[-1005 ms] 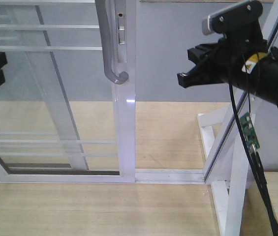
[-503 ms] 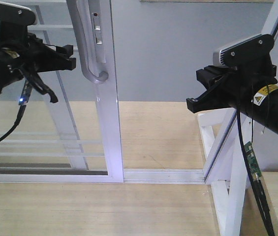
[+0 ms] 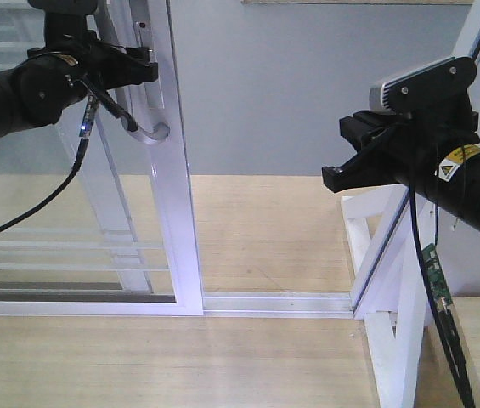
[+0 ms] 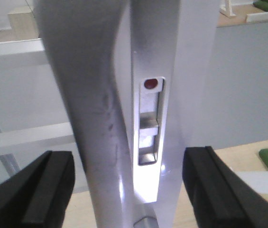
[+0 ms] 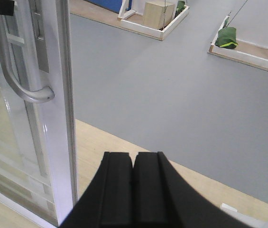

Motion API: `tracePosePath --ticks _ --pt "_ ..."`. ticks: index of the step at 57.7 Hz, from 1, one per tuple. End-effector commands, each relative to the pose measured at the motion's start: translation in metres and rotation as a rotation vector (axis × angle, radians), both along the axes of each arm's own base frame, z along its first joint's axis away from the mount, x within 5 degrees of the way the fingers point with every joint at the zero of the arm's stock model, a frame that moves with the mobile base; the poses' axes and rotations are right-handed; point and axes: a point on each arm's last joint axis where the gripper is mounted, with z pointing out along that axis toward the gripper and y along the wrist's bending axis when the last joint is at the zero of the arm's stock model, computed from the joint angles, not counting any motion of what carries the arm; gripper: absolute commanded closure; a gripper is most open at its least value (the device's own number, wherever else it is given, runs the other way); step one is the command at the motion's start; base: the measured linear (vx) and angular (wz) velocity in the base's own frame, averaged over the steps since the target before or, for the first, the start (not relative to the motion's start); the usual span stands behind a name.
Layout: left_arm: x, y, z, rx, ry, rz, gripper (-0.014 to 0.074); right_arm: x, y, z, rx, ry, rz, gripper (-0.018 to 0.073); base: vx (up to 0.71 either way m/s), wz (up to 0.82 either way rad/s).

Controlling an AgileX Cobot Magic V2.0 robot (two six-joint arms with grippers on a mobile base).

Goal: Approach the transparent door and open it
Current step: 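Release the handle with the right gripper and grasp it with the left gripper, then slide the door farther open with the left gripper, withdraw right gripper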

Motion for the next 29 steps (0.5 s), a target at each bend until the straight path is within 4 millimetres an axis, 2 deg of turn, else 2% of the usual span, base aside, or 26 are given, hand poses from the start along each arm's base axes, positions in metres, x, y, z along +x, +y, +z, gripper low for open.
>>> tracePosePath --ticks 1,14,29 --pt "0.002 0.008 0.041 -0.072 -0.170 0.062 0.0020 0.002 -0.001 0.024 0.048 -0.130 -0.012 0.0563 0.00 0.00" --pt "0.006 0.020 0.044 -0.067 -0.225 0.105 0.0032 0.001 -0.001 0.021 0.039 -0.104 -0.009 0.0563 0.00 0.00" --pt "0.016 0.022 0.042 -0.065 -0.203 0.105 0.0157 0.001 -0.001 0.021 0.038 -0.101 -0.009 0.0563 0.00 0.00"
